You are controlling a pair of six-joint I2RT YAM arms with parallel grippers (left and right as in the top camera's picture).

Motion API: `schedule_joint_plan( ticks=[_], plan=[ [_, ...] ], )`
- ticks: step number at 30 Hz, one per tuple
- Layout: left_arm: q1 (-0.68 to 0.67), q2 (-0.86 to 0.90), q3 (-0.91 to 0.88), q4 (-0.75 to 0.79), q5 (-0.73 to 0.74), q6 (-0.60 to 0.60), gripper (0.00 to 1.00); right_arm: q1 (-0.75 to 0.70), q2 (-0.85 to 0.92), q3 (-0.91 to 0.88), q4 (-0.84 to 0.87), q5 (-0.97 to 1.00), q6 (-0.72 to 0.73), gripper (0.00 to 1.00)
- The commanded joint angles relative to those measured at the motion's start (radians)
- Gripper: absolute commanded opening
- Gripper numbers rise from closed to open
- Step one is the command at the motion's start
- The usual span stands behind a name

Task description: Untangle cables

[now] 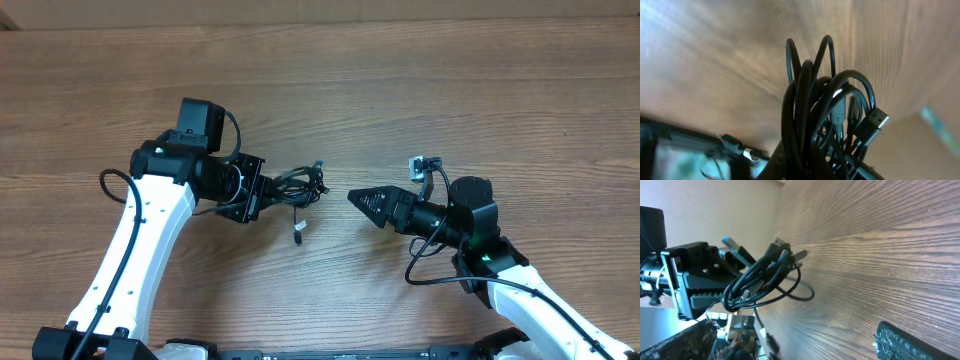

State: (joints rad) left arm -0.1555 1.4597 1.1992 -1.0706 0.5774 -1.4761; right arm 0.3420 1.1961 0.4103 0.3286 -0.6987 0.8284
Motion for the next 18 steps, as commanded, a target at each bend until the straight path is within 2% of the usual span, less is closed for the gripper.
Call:
schedule_joint_plan(
  ticks=[1,6,9,14,18],
  plan=[
    [0.004,-0.008,0.000,-0.002,0.077,-0.200,0.06,0.008,-0.004,0.010,-0.014,0.037,-0.078,0.97],
    [0.004,-0.008,0.000,-0.002,0.164,-0.286,0.05,0.060,-0.004,0.010,-0.103,0.207,-0.078,0.82],
    [0.003,-0.008,0.000,-0.003,0.167,-0.301,0.05,0.118,-0.004,0.010,-0.088,0.223,-0.078,0.82],
    [-0.004,-0.008,0.000,-0.003,0.188,-0.317,0.04,0.235,-0.004,0.010,-0.038,0.401,-0.079,0.81],
    [-0.010,-0.008,0.000,-0.003,0.254,-0.327,0.05,0.312,0.002,0.010,-0.006,0.528,-0.079,0.73]
  ],
)
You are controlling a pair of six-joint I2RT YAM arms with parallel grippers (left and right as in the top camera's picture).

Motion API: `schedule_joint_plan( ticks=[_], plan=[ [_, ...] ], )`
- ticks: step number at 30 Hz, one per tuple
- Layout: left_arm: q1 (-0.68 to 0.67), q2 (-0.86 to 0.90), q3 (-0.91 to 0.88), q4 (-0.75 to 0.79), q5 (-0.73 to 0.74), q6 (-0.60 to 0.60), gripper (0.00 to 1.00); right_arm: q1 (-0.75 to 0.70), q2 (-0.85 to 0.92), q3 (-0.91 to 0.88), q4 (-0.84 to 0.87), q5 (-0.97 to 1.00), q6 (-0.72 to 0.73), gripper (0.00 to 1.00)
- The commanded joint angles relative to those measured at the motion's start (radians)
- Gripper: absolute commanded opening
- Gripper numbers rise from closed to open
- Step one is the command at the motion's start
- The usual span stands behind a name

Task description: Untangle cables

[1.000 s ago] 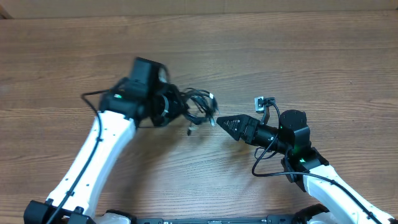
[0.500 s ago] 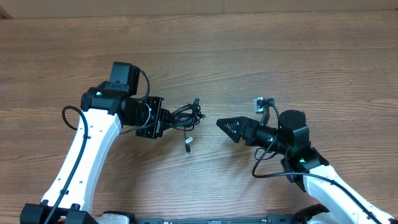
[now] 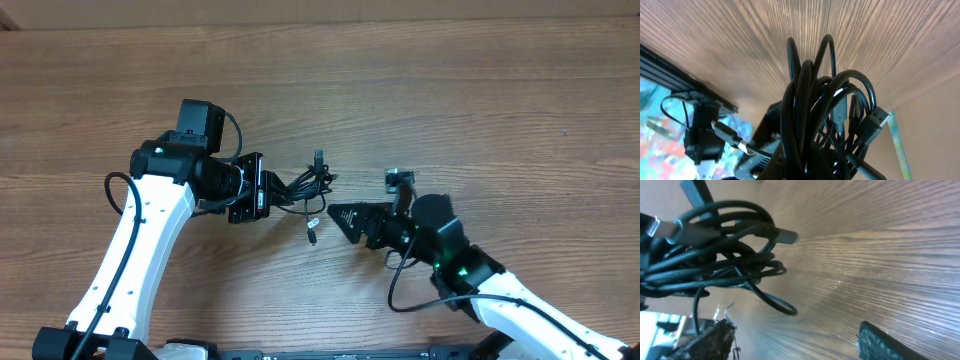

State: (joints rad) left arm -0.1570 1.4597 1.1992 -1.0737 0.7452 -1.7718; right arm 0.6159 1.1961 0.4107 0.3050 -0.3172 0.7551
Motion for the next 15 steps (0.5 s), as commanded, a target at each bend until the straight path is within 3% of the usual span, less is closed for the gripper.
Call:
schedule_joint_plan(
  ticks=[1,6,7,11,15],
  plan=[
    [-0.008,-0.008,0.000,0.000,0.096,-0.032,0.05,0.054,0.011,0.010,0.035,0.164,-0.006,0.70],
    [-0.017,-0.008,0.000,0.000,0.120,-0.032,0.04,0.093,0.089,0.010,0.177,0.167,-0.033,0.64],
    [-0.020,-0.008,0.000,0.001,0.119,-0.032,0.05,0.093,0.106,0.010,0.201,0.167,-0.036,0.55],
    [-0.020,-0.008,0.000,0.010,0.110,-0.019,0.04,0.093,0.159,0.010,0.276,0.048,-0.035,0.05],
    [0.003,-0.008,0.000,0.097,0.039,0.015,0.04,0.093,0.160,0.010,0.250,-0.159,-0.034,0.04]
  ],
)
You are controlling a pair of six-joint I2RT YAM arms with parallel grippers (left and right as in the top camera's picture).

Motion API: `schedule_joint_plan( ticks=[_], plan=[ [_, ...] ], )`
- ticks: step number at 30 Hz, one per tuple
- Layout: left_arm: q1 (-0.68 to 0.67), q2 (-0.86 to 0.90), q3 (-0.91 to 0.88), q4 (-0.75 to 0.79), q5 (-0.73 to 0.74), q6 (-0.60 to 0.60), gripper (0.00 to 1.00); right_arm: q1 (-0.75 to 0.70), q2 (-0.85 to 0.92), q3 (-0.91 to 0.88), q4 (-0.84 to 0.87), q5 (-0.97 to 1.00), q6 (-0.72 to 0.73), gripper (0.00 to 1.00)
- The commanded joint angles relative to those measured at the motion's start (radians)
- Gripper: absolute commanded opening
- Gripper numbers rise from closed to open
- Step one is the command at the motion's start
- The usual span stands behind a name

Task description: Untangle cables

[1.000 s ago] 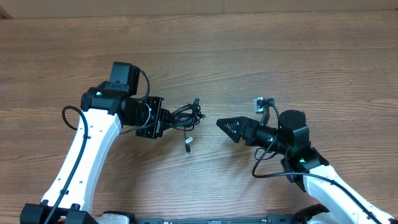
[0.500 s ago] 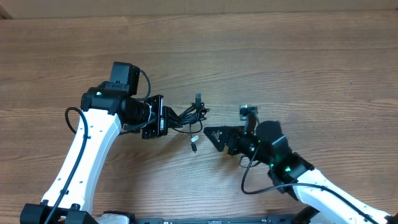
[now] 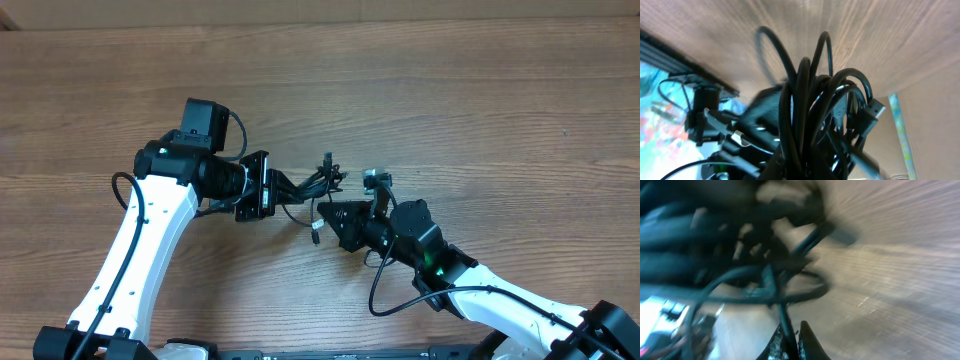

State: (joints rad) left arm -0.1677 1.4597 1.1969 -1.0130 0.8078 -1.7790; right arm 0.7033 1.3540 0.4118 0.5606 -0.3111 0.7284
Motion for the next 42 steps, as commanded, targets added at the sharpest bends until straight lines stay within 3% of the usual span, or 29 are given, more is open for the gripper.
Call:
schedule_joint_plan(
  ticks=[1,5,13,14,16,17,22,31,33,35,38,40,42],
  plan=[
    [0.023,-0.008,0.002,0.068,-0.056,0.042,0.04,0.005,0.002,0.008,-0.024,-0.221,-0.008,0.04],
    [0.058,-0.008,0.002,0.138,-0.170,0.108,0.04,0.005,0.002,0.008,-0.112,-0.370,-0.008,0.04],
    [0.069,-0.008,0.002,0.150,-0.237,0.183,0.04,0.005,0.002,0.008,-0.177,-0.443,-0.013,0.04],
    [0.069,-0.008,0.002,0.132,-0.223,0.181,0.05,0.004,0.002,0.008,-0.170,-0.426,-0.031,0.06],
    [0.069,-0.008,0.002,0.089,-0.166,0.152,0.04,0.002,0.002,0.008,-0.162,-0.334,-0.081,0.30],
    [0.069,-0.008,0.002,0.066,-0.135,0.136,0.04,0.002,0.002,0.008,-0.162,-0.270,-0.104,0.36],
    [0.069,-0.008,0.002,0.006,-0.029,0.125,0.04,0.002,0.002,0.008,-0.134,0.008,-0.136,0.36],
    [0.068,-0.008,0.002,-0.105,0.034,0.114,0.04,0.003,0.002,0.008,0.020,0.010,-0.136,0.45],
    [0.068,-0.008,0.002,-0.114,0.061,0.115,0.04,0.003,0.003,0.008,0.022,0.031,-0.137,0.45],
    [0.068,-0.008,0.002,-0.114,0.087,0.115,0.04,0.003,0.004,0.008,0.023,0.030,-0.160,0.39],
    [0.068,-0.008,0.002,-0.113,0.099,0.115,0.05,0.003,0.004,0.008,0.023,0.021,-0.161,0.25],
    [0.068,-0.008,0.002,-0.113,0.099,0.115,0.04,0.003,0.004,0.008,0.023,0.010,-0.161,0.05],
    [0.068,-0.008,0.002,-0.113,0.092,0.117,0.05,0.003,0.004,0.008,0.036,-0.047,-0.157,0.04]
  ],
)
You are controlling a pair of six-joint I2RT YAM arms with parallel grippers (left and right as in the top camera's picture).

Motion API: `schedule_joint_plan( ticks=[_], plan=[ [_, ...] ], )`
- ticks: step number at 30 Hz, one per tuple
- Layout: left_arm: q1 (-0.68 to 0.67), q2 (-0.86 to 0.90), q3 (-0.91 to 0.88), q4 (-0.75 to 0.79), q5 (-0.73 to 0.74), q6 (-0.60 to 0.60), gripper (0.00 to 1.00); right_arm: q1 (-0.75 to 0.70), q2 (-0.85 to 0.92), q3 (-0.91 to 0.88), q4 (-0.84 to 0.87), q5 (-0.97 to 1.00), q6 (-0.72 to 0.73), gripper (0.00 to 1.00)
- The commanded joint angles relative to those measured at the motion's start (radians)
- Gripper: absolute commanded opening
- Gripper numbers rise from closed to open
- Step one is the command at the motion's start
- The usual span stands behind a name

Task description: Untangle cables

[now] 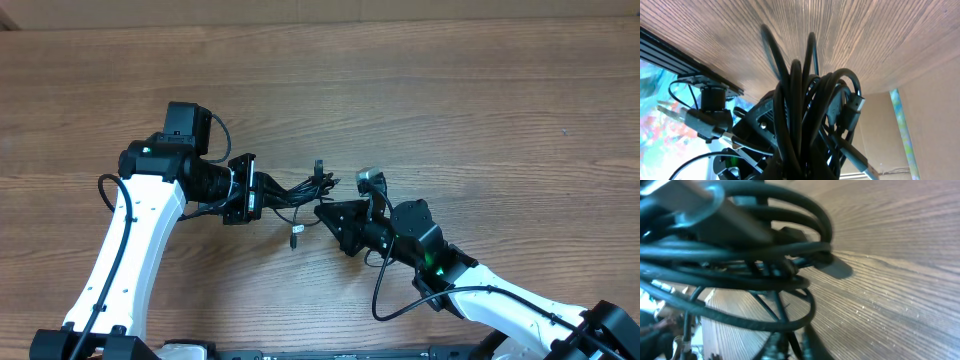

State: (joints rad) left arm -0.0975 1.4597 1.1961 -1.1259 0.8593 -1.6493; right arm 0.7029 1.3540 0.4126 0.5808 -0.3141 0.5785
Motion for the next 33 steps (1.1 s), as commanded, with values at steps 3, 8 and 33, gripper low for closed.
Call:
schedule_joint_plan(
  ticks=[3,8,33],
  plan=[
    [-0.002,-0.008,0.003,0.000,-0.008,0.036,0.04,0.003,0.003,0.008,0.072,-0.233,-0.003,0.04],
    [-0.001,-0.008,0.003,0.000,-0.038,0.083,0.04,-0.002,-0.016,0.008,0.104,-0.386,0.053,0.04],
    [0.117,-0.008,0.003,0.055,0.019,0.082,0.04,-0.007,-0.026,0.008,-0.283,-0.270,0.019,0.98]
  ],
)
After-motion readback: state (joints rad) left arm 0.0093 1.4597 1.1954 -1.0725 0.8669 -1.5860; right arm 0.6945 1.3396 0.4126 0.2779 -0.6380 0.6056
